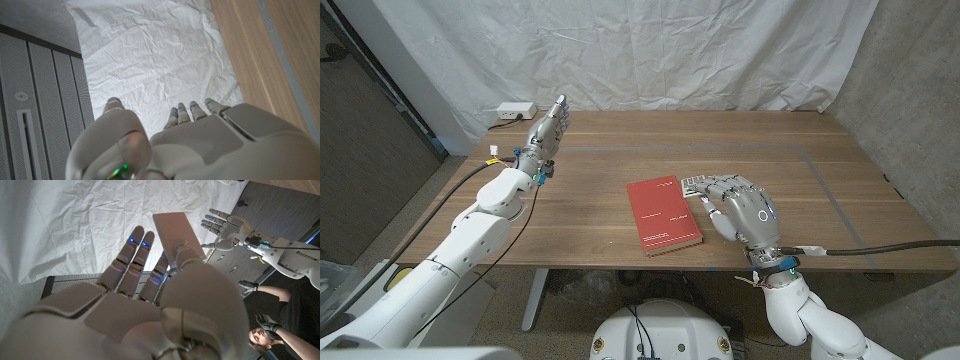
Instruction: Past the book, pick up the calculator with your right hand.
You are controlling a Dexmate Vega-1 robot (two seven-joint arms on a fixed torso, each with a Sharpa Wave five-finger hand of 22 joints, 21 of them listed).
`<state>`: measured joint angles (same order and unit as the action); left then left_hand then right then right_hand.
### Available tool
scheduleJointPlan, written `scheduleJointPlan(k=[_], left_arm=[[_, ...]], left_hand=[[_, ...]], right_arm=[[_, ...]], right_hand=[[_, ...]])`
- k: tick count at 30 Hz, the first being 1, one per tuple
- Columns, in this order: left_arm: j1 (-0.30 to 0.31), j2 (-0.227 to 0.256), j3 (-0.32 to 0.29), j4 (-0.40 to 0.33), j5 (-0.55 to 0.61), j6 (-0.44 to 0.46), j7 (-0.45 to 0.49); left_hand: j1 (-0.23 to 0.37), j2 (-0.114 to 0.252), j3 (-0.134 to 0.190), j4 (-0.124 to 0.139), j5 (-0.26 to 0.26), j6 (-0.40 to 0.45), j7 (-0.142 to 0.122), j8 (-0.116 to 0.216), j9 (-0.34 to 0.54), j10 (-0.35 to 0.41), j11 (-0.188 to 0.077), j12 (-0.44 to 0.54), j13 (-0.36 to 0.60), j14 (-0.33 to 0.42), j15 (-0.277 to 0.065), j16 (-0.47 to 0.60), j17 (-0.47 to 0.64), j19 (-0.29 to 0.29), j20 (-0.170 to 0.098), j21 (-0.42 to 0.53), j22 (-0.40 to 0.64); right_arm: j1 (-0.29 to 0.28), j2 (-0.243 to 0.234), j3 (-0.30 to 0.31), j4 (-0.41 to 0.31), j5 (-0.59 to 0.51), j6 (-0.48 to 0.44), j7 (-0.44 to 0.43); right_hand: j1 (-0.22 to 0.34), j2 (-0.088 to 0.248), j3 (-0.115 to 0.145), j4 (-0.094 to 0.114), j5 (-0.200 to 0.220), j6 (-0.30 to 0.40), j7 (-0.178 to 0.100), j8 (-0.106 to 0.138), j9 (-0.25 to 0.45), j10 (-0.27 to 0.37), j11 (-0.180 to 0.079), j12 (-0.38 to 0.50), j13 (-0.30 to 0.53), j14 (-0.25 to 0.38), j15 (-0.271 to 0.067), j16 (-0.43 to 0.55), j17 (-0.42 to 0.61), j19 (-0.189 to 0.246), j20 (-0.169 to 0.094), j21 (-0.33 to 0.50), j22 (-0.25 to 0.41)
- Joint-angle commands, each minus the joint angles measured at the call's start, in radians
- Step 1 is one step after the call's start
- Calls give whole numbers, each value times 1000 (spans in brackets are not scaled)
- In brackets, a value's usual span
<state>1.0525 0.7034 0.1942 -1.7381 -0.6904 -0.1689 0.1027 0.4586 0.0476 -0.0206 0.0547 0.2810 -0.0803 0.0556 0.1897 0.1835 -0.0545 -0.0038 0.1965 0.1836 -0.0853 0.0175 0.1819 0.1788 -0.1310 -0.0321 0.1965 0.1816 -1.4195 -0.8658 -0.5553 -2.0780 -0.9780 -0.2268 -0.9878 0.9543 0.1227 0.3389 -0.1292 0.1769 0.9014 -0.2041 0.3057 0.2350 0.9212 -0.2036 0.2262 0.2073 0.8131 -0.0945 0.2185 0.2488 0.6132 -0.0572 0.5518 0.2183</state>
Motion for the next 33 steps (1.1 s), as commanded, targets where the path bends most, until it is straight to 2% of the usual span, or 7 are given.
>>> scheduleJointPlan(k=[1,13,33], left_arm=[[-24,-4,8,41,-14,-21,-48],[-54,-19,22,94,-25,-42,-85],[-36,-32,26,107,-29,-76,-90]], left_hand=[[13,1,4,-3,-3,3,-2,10,5,3,2,7,4,-3,0,5,2,-7,-37,8,3],[16,2,3,-4,-4,3,-2,9,5,2,3,6,3,-3,0,5,2,-7,-36,8,3],[19,4,2,-5,-6,4,-3,9,5,3,2,6,4,-3,-1,5,2,-9,-35,8,3]], right_arm=[[-30,15,21,-47,-24,-30,26],[-39,18,45,-89,-36,-46,64],[-68,14,89,-148,-55,-51,97]], right_hand=[[1,9,-5,0,8,41,-18,1,2,3,-2,2,3,13,-129,1,3,-7,-146,17,0],[8,10,-4,-3,7,44,-18,-1,5,6,-1,2,4,20,-130,2,5,-14,-145,48,-2],[16,10,-3,-3,6,37,-17,-7,11,3,1,-1,4,43,-132,6,11,-27,-145,114,-6]])
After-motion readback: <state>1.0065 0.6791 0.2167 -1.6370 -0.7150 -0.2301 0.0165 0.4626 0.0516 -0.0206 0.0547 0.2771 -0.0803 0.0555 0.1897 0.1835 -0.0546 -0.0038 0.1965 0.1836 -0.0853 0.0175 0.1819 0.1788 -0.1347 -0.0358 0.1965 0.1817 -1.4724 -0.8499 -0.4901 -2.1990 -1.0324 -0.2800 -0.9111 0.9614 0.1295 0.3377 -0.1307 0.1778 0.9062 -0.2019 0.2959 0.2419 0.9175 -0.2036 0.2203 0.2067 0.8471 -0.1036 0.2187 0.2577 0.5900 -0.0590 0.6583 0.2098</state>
